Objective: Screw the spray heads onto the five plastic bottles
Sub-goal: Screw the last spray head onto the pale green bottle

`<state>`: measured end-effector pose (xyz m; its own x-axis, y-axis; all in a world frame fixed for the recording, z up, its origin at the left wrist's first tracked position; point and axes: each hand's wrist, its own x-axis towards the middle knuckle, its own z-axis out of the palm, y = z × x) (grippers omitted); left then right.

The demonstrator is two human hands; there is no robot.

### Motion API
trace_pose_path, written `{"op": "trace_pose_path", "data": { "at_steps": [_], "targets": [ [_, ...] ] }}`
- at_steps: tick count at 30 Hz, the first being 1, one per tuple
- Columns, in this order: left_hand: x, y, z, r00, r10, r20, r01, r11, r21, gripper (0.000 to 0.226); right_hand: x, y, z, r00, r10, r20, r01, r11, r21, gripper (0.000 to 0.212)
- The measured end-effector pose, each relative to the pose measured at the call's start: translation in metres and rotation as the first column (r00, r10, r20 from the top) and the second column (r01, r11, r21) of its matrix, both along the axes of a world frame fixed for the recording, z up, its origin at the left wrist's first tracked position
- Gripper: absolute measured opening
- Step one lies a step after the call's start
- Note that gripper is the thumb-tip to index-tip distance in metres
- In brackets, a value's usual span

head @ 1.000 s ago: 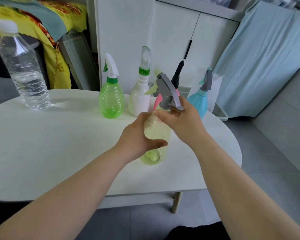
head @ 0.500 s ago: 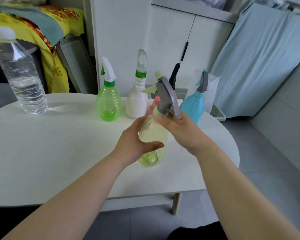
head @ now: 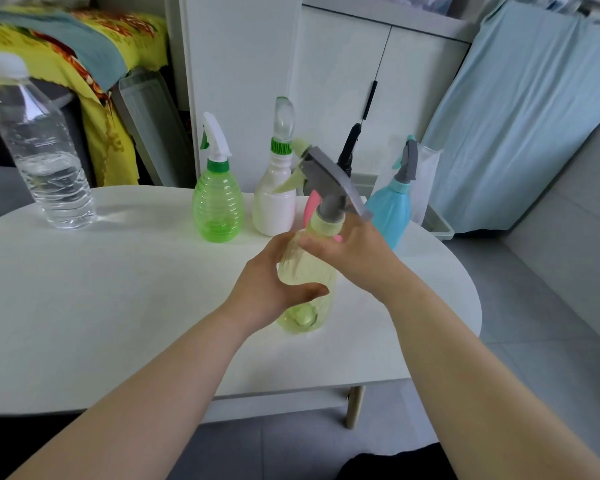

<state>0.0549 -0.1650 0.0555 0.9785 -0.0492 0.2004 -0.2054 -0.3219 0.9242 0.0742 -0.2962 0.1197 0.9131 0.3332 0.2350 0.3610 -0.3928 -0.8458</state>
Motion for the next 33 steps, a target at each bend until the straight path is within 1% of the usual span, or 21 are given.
{"op": "trace_pose_path", "data": {
  "at_steps": [2,4,6,8,10,12,13,14,17,19,22,24,26,28,30,33],
  "targets": [
    [0.001,0.000,-0.001,1.000,0.003,0.000,-0.003,1.000,-0.009,0.066,-0.002,-0.004,0.002,0.999,0.047,-0.010,-0.045,0.993,0.111,0.036],
    [0.001,0.000,-0.002,1.000,0.008,0.002,-0.008,1.000,-0.015,0.067,-0.003,-0.006,0.003,0.999,0.046,-0.007,-0.044,0.981,0.187,0.036],
    [0.002,0.000,-0.002,1.000,0.006,0.004,-0.006,1.000,-0.019,0.070,-0.002,-0.005,0.003,1.000,0.012,0.020,-0.015,0.984,0.177,0.033],
    [0.002,-0.001,-0.003,1.000,0.007,0.003,-0.007,1.000,-0.018,0.072,-0.002,-0.004,0.005,0.999,-0.025,0.024,0.021,0.989,0.148,0.038],
    [0.002,-0.001,-0.003,1.000,0.005,-0.002,-0.005,1.000,-0.025,0.074,-0.001,-0.006,0.007,1.000,0.010,-0.002,-0.010,0.994,0.105,0.043],
    [0.002,0.000,-0.003,1.000,0.001,-0.003,-0.001,1.000,-0.020,0.074,0.002,-0.008,0.009,0.996,0.077,-0.052,-0.074,0.995,0.060,0.054],
    [0.002,0.000,-0.003,1.000,0.003,-0.001,-0.003,1.000,-0.013,0.075,0.004,-0.008,0.009,0.991,0.111,-0.082,-0.105,0.992,0.067,0.057],
    [0.002,0.000,-0.003,1.000,0.007,0.002,-0.007,1.000,-0.007,0.075,0.006,-0.007,0.009,0.984,0.138,-0.113,-0.126,0.987,0.100,0.056],
    [0.002,0.001,-0.003,1.000,0.004,-0.006,-0.004,1.000,-0.017,0.074,0.011,-0.002,0.013,0.962,0.198,-0.187,-0.150,0.959,0.242,0.043],
    [0.003,0.000,-0.003,1.000,-0.013,-0.012,0.013,1.000,-0.026,0.071,0.015,0.000,0.014,0.953,0.234,-0.192,-0.177,0.946,0.272,0.036],
    [0.003,0.001,-0.004,1.000,-0.017,-0.013,0.017,1.000,-0.023,0.069,0.018,0.001,0.015,0.945,0.276,-0.174,-0.223,0.935,0.275,0.025],
    [0.003,0.001,-0.004,1.000,-0.020,-0.014,0.019,1.000,-0.023,0.066,0.021,-0.003,0.015,0.946,0.274,-0.173,-0.212,0.927,0.310,0.024],
    [0.003,0.002,-0.004,1.000,-0.012,-0.020,0.012,1.000,-0.027,0.062,0.023,-0.009,0.015,0.948,0.266,-0.176,-0.183,0.906,0.383,0.023],
    [0.004,0.001,-0.004,1.000,-0.016,-0.013,0.016,0.999,-0.031,0.063,0.024,-0.011,0.014,0.945,0.276,-0.178,-0.181,0.890,0.420,0.025],
    [0.004,0.001,-0.005,1.000,-0.018,-0.003,0.017,0.999,-0.037,0.066,0.022,-0.007,0.012,0.947,0.277,-0.163,-0.201,0.906,0.372,0.028],
    [0.005,0.002,-0.007,1.000,-0.015,0.003,0.015,0.999,-0.042,0.070,0.018,-0.001,0.009,0.963,0.224,-0.150,-0.177,0.946,0.271,0.020]
  ]
}}
